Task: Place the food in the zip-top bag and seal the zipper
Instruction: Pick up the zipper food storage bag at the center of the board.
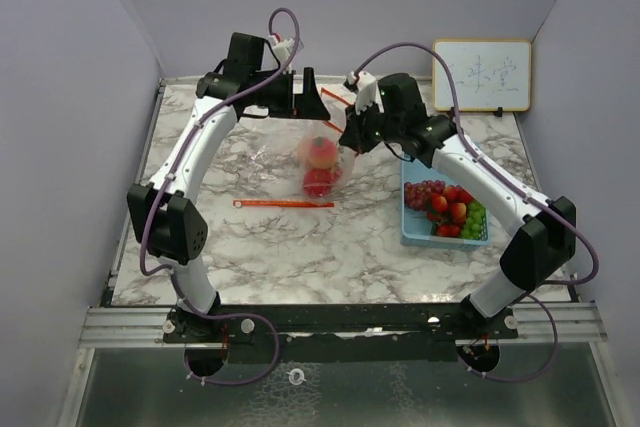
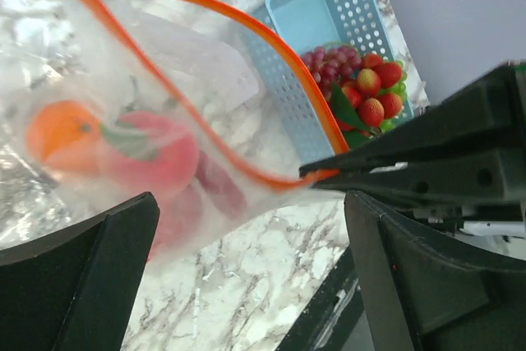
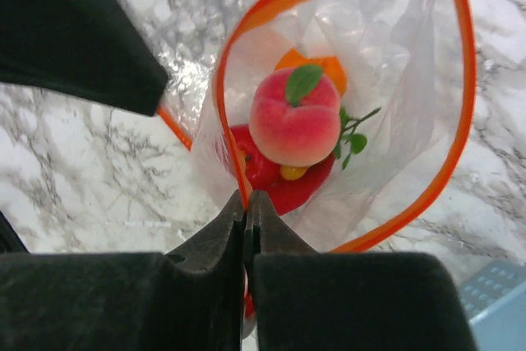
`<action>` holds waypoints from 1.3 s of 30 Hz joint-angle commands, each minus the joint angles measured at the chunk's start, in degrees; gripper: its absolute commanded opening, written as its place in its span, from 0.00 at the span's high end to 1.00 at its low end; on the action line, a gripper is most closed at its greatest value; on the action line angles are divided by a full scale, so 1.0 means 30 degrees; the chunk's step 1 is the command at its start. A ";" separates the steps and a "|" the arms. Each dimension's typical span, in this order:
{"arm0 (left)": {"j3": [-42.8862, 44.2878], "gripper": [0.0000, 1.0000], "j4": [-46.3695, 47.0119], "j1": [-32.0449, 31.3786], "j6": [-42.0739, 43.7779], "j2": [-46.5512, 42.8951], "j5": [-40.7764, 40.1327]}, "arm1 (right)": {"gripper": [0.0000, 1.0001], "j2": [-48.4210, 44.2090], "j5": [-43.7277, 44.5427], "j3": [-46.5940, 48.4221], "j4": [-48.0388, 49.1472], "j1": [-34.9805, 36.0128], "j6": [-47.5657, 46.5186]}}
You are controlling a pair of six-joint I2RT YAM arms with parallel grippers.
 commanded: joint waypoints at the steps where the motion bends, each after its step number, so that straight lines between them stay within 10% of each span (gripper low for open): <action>1: 0.0669 0.01 0.0770 0.0341 0.1119 -0.3444 -0.2471 | 0.98 -0.1109 0.3554 0.2766 -0.1047 -0.0029 0.2384; 13: -0.5834 0.16 0.5588 -0.0986 0.2745 -0.8519 -0.3478 | 0.98 0.1222 0.3602 0.7002 -0.2230 -0.0026 1.0334; 39: -1.5583 0.22 2.1343 -0.9646 1.2378 -0.8982 -2.1626 | 0.98 0.2956 0.1928 0.8528 -0.1603 -0.0025 1.1729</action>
